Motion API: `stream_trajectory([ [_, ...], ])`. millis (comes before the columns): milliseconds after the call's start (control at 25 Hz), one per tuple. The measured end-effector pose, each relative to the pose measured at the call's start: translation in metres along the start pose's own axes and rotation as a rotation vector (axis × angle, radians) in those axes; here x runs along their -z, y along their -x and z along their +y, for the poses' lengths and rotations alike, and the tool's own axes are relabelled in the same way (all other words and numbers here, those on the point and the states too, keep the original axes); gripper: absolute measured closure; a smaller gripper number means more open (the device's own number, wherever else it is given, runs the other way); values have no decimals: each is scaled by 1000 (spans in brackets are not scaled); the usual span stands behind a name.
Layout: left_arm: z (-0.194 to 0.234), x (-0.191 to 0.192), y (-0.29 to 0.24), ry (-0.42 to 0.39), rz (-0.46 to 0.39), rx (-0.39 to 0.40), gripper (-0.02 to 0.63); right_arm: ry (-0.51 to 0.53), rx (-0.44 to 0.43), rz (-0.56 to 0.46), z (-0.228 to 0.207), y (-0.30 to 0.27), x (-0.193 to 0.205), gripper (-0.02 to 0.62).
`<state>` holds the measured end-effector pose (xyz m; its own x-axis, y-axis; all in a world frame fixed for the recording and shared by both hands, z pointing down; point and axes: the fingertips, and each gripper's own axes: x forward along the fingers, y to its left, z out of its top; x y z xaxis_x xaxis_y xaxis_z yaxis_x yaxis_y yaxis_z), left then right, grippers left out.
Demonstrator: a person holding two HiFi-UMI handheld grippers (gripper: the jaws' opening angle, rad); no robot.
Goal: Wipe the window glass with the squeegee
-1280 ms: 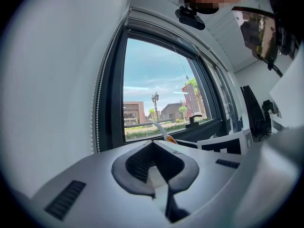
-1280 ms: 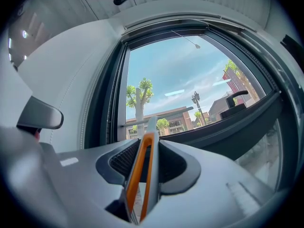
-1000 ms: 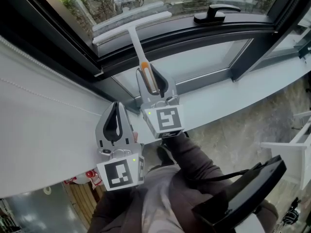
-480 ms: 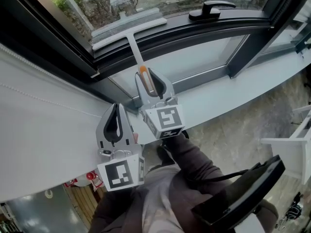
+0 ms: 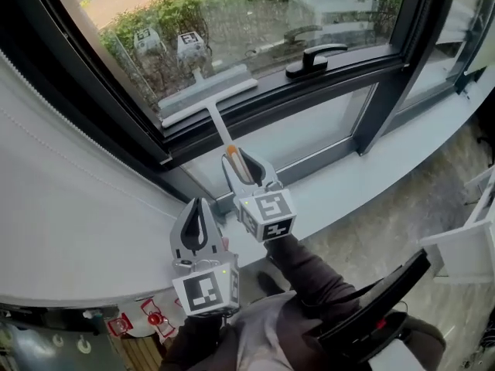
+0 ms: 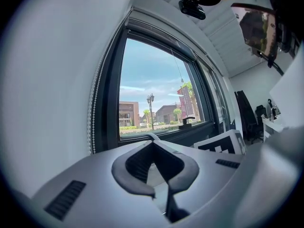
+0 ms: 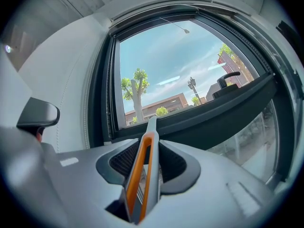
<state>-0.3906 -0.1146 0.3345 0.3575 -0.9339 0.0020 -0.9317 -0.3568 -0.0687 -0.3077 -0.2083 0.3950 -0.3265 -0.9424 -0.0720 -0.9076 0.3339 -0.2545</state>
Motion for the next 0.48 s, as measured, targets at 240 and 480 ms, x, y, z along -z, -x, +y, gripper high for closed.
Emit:
stream_trajectory([
  [240, -11, -1, 7, 12, 5, 37, 604, 8, 13, 4, -1, 18, -14, 468],
  [480, -32, -16, -9, 13, -23, 20, 604, 56, -40, -117, -9, 34, -84, 468],
])
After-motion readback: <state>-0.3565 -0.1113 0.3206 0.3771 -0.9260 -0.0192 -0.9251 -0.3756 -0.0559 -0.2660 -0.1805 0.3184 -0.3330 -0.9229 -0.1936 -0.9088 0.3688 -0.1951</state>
